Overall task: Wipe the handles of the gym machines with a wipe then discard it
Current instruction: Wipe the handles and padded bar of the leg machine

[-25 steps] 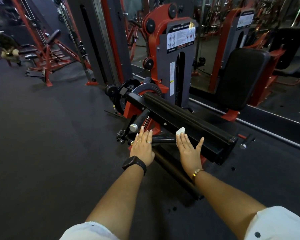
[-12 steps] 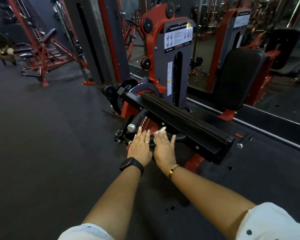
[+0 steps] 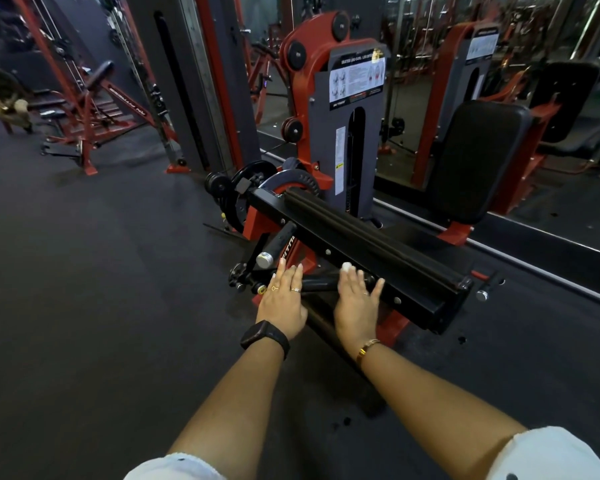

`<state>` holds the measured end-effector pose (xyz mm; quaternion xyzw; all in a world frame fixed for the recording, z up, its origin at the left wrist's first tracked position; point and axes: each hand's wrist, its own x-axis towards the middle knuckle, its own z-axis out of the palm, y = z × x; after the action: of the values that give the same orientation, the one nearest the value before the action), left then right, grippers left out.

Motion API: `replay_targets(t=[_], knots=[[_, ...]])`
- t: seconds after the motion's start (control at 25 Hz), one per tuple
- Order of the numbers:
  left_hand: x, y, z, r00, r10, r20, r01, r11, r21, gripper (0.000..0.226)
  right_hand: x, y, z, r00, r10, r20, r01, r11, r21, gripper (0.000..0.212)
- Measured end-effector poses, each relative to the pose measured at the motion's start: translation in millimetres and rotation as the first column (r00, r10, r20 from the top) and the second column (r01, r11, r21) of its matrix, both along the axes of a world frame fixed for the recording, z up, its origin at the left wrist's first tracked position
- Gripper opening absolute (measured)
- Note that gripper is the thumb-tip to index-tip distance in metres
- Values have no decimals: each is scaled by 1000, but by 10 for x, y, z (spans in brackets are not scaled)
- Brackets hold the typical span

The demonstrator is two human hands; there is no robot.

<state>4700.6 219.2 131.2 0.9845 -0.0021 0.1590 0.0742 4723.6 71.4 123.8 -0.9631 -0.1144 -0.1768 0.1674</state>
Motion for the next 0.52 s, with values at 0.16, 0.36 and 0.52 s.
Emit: replay_targets(t=[0.16, 0.36, 0.52], knots=[[7, 48, -47, 1000, 8, 11, -8, 1000, -2, 67, -163, 443, 80, 950, 314, 4, -313, 948, 59, 57], [12, 29, -80, 995, -15, 101, 18, 999, -32, 72, 94, -249, -23, 985, 142, 99, -120, 972, -201, 65], [31, -64, -33, 988, 36, 153, 44, 869, -493, 59, 206, -141, 85, 998, 63, -17, -65, 985, -158, 57]])
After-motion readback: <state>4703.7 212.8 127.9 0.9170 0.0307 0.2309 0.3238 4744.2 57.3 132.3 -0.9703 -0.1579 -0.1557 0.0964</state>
